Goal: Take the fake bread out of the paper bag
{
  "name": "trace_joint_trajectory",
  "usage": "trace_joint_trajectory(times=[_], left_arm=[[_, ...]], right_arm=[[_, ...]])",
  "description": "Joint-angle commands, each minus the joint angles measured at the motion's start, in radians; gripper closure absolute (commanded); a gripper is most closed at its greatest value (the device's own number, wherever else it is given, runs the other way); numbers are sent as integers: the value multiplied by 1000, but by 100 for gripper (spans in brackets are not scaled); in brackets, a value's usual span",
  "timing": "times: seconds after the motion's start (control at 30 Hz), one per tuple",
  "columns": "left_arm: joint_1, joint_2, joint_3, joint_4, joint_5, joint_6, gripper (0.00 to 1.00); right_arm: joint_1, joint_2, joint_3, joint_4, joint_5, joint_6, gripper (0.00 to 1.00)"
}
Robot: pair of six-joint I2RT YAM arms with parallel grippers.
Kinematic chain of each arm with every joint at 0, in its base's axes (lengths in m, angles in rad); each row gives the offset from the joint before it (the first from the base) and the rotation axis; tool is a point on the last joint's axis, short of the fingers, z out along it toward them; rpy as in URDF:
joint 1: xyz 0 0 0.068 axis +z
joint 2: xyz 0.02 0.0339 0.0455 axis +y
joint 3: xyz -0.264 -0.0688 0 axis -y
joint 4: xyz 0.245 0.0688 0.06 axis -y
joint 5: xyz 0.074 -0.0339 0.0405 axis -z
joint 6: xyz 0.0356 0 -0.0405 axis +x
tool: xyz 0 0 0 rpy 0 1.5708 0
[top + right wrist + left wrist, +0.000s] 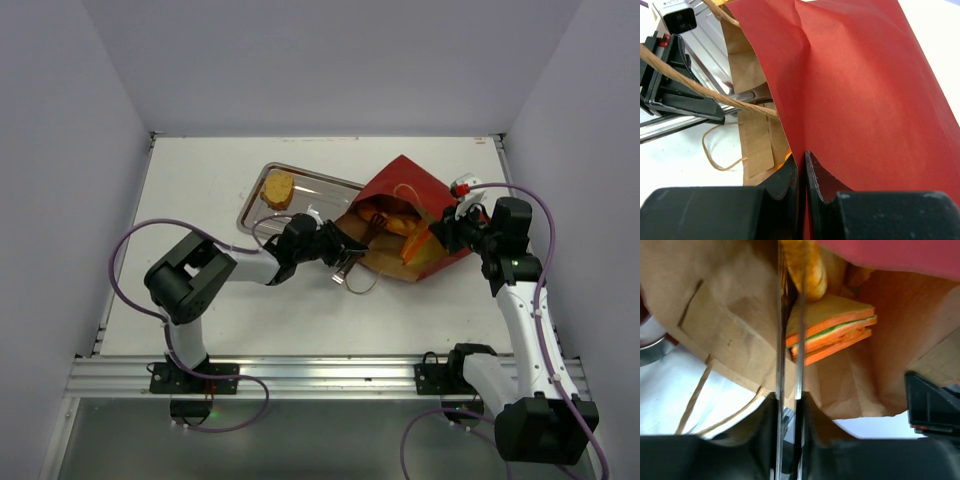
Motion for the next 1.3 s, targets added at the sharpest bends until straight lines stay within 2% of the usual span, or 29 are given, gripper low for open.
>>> trace_joint_trajectory(times=[0.0,0.03,0.2,0.43,0.63,0.97,1.27], left_arm=[[23,-1,40,11,0,52,81],[24,-8,32,11,0,60,88],[26,-96,10,-37,9,124,100],[21,-234,-57,-69,25,163,100],[15,-263,-71,-78,23,175,100],[10,-265,50,-143,26,240,100],[9,-263,84,-178,75,273,100]], right_arm=[[2,-10,-5,23,-12,-8,88],[2,-10,-7,21,-9,-8,89],[4,-10,-7,26,15,-8,89],[2,0,-7,78,99,55,94],[22,19,-19,110,135,73,96],[114,66,-36,187,230,115,98],[120,50,-41,228,357,125,100]])
